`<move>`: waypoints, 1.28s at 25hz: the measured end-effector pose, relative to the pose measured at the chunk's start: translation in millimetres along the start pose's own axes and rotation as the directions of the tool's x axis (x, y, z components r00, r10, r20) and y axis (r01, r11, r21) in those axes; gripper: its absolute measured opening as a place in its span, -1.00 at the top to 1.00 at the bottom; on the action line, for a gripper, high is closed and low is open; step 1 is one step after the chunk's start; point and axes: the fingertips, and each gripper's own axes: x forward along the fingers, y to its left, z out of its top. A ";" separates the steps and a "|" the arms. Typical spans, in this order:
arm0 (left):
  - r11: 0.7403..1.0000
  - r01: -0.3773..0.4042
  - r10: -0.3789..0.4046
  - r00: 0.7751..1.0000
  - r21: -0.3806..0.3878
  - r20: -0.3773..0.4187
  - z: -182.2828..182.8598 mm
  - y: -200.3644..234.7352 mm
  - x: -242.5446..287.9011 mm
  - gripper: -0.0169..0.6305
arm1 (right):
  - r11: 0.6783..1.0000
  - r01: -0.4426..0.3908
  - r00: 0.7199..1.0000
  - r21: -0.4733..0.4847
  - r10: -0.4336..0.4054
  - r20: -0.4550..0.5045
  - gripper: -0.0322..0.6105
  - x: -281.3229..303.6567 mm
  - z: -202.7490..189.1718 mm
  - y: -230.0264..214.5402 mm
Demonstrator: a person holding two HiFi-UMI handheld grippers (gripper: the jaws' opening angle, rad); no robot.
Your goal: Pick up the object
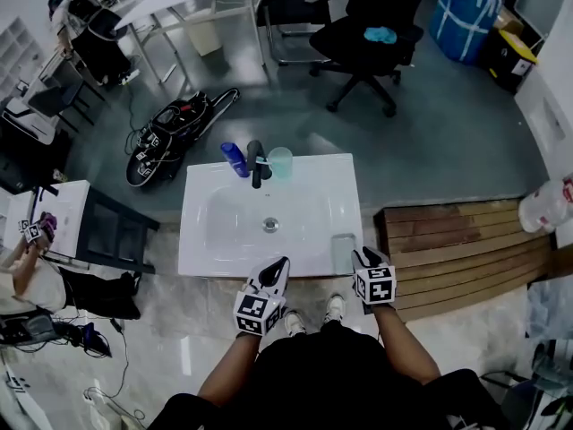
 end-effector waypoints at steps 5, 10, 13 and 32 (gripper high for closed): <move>1.000 -0.009 0.009 1.000 0.000 -0.012 -2.0 -1.7 0.1 0.91 | 1.000 0.002 1.000 -0.021 -0.002 -0.017 0.52 15.6 0.1 -0.3; 1.000 -0.021 0.021 0.999 0.002 -0.026 -8.0 0.0 0.3 0.91 | 0.999 0.026 0.999 -0.026 -0.027 -0.032 0.52 30.8 4.2 -6.4; 1.000 -0.023 0.022 0.999 -0.002 -0.038 -7.2 0.3 0.2 0.91 | 0.999 0.042 0.998 -0.031 -0.043 -0.041 0.59 36.8 5.3 -10.6; 0.999 -0.029 0.029 0.999 -0.013 -0.031 -4.5 0.5 2.3 0.91 | 0.996 0.092 0.995 -0.016 -0.093 -0.043 0.79 35.0 0.9 -20.7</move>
